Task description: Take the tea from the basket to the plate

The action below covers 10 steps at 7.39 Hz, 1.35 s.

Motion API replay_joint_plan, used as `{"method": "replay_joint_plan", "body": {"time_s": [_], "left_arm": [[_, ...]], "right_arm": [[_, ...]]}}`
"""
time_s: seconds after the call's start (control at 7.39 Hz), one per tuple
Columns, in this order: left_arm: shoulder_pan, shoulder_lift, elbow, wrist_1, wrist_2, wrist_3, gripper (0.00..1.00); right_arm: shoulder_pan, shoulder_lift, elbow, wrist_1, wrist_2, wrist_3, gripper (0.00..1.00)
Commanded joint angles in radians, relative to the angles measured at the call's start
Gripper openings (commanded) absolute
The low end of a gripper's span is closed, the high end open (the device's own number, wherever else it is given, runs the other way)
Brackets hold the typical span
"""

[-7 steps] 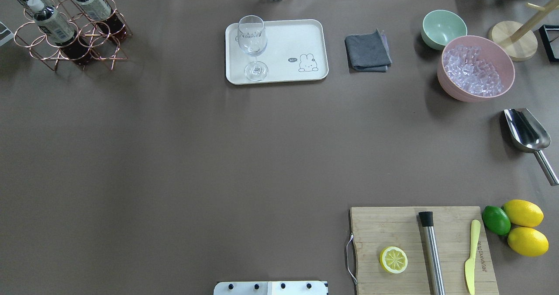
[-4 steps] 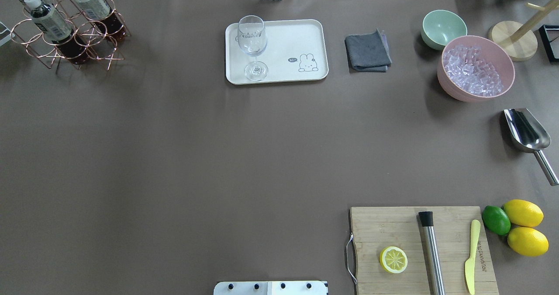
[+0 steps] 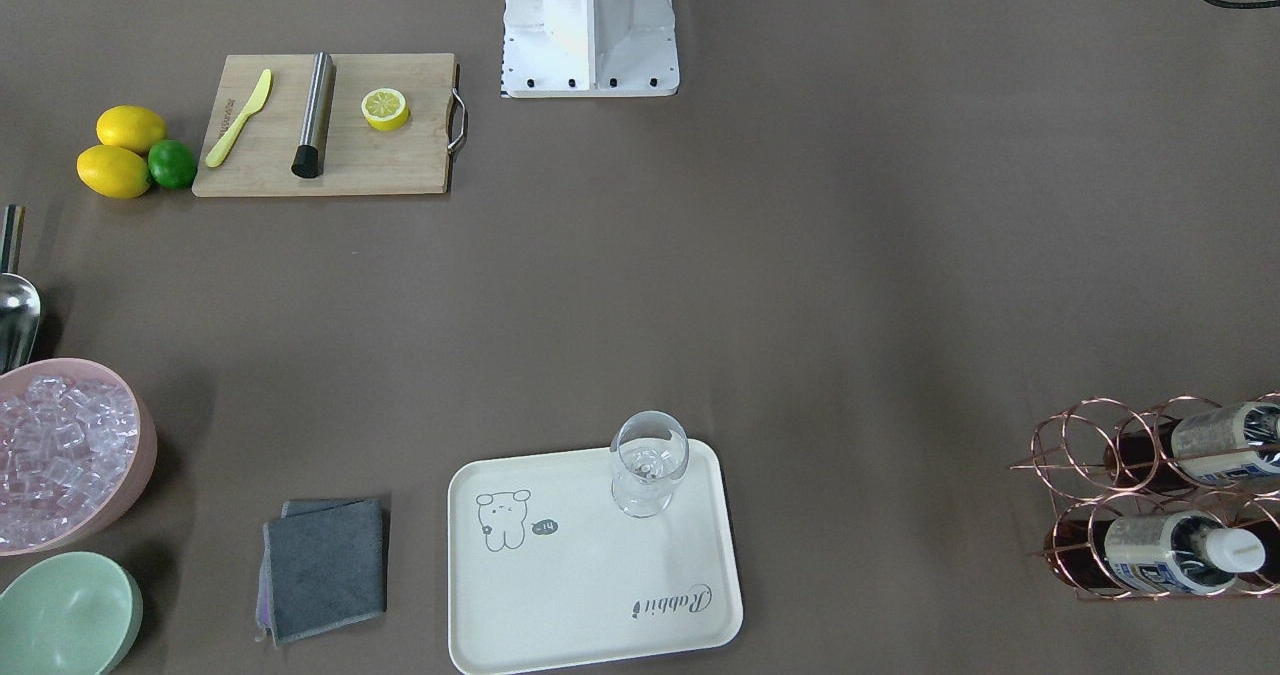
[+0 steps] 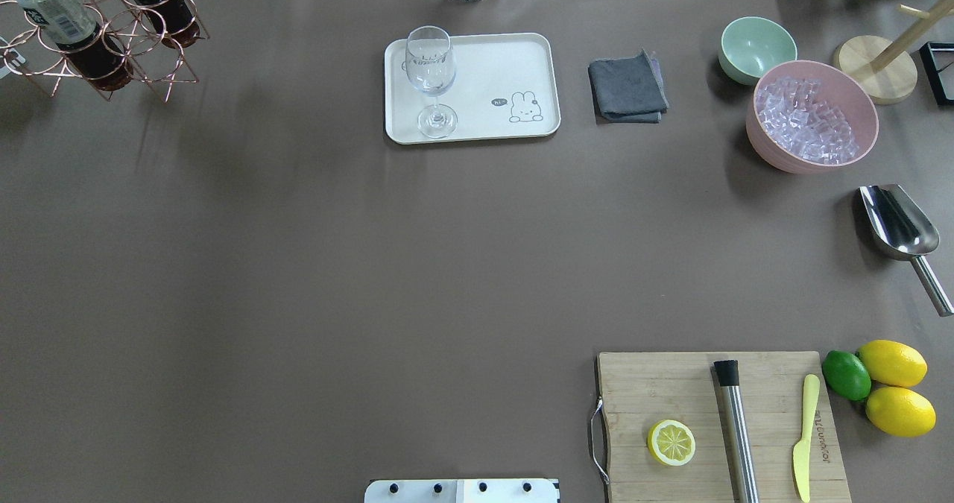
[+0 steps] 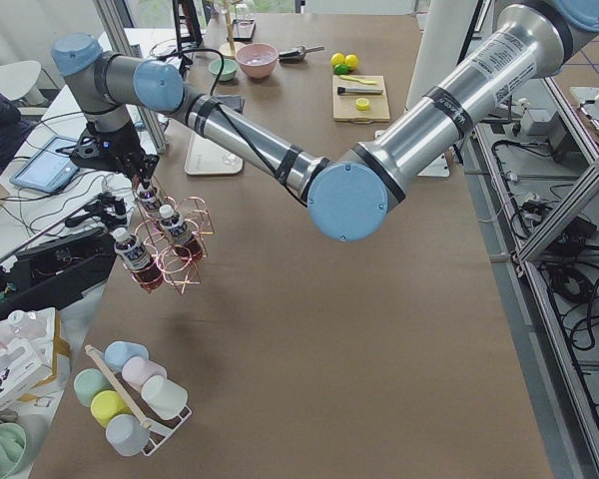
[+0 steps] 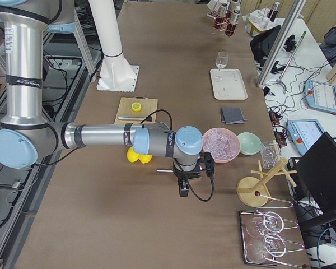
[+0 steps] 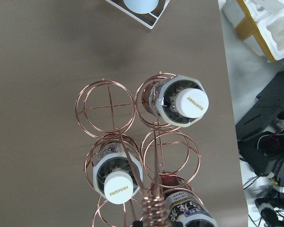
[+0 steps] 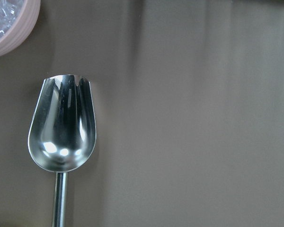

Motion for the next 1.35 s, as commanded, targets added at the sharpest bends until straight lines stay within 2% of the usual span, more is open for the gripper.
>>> {"method": "replay_joint_plan", "body": {"time_s": [0.0,0.14,0.41,0.68,0.81,1.22], "left_arm": [[-0.001,0.028,-0.33,0.222,-0.028,0.004,0.0],[0.004,0.023,-0.403,0.279,-0.065,-0.019,0.0],[0.031,0.039,-0.528,0.28,-0.132,-0.259,0.0],[0.068,0.042,-0.607,0.268,-0.2,-0.465,0.0],[0.109,0.045,-0.638,0.245,-0.201,-0.507,0.0],[0.227,0.074,-0.644,0.052,-0.201,-0.644,0.0]], "right_arm": [[0.0,0.002,0.001,0.0,0.001,-0.003,0.99],[0.0,0.002,-0.001,0.0,0.001,0.0,0.99],[0.0,0.002,-0.001,0.0,0.0,-0.003,0.99],[0.0,-0.006,0.001,-0.002,0.001,-0.004,0.99],[0.002,-0.014,0.002,-0.002,0.0,-0.004,0.99],[0.002,-0.023,-0.007,-0.002,-0.002,-0.001,0.99]]}}
